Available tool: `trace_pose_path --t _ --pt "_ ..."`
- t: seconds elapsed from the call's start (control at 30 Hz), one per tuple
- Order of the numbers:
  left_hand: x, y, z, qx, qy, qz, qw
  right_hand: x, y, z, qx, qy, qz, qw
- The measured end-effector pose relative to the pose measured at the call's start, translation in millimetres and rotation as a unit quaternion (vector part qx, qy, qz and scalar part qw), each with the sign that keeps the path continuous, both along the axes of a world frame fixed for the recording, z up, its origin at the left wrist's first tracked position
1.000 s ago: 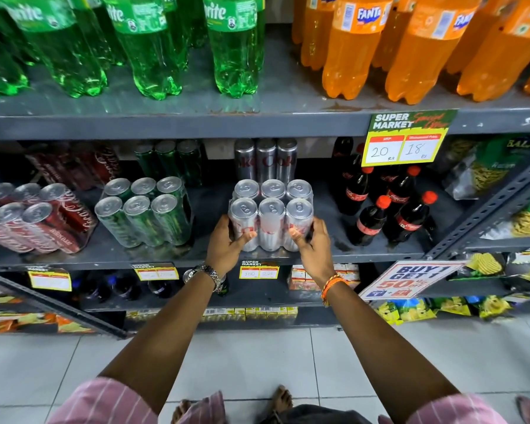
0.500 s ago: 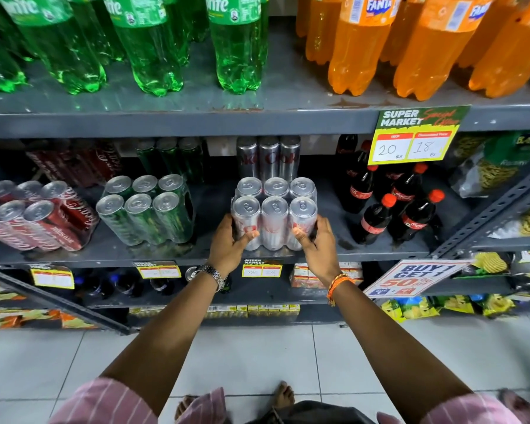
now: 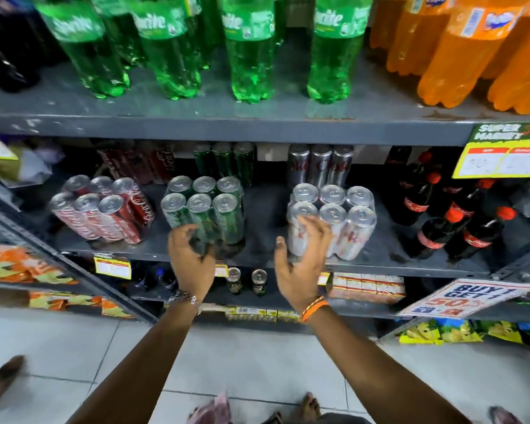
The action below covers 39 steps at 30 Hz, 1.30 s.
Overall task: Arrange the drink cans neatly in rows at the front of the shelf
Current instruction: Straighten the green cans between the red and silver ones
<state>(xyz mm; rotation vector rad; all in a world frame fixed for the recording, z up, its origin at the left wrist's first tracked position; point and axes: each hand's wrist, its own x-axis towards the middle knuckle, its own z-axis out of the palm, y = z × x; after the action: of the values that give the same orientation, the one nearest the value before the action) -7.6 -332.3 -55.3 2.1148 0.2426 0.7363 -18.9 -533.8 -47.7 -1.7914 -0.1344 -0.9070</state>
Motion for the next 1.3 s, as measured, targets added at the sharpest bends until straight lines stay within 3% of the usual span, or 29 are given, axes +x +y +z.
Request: trace_pose_path --t 0.13,0.2,0.33,0.6,0.8,1.07,1.3 --pt "20.6 62.3 -1.8 0.030 0.148 -0.007 0.988 23.5 60.5 -3.4 0.010 0.199 0.104 0.974" --pt "39.2 81.4 0.7 0.043 0.177 -0.055 0.982 41.0 78.7 -3.0 0.018 0.272 0.116 0.955" --pt "66.5 101.6 1.0 -0.039 0.188 -0.127 0.973 70.0 100.2 -2.3 0.027 0.331 0.114 0.936" --pt "77.6 124.6 -13.6 -0.041 0.175 -0.187 0.966 76.2 116.3 -3.3 -0.024 0.357 0.072 0.931" --pt "76.2 121.2 -14.0 -0.031 0.172 -0.209 0.962 65.7 113.6 -6.7 0.004 0.360 0.033 0.932" --pt "64.3 122.2 -15.6 -0.083 0.180 -0.218 0.955 55.1 107.9 -6.1 0.003 0.370 0.062 0.927" --pt "60.3 121.9 -11.2 -0.066 0.180 -0.208 0.959 52.0 106.8 -7.4 0.014 0.363 0.073 0.929"
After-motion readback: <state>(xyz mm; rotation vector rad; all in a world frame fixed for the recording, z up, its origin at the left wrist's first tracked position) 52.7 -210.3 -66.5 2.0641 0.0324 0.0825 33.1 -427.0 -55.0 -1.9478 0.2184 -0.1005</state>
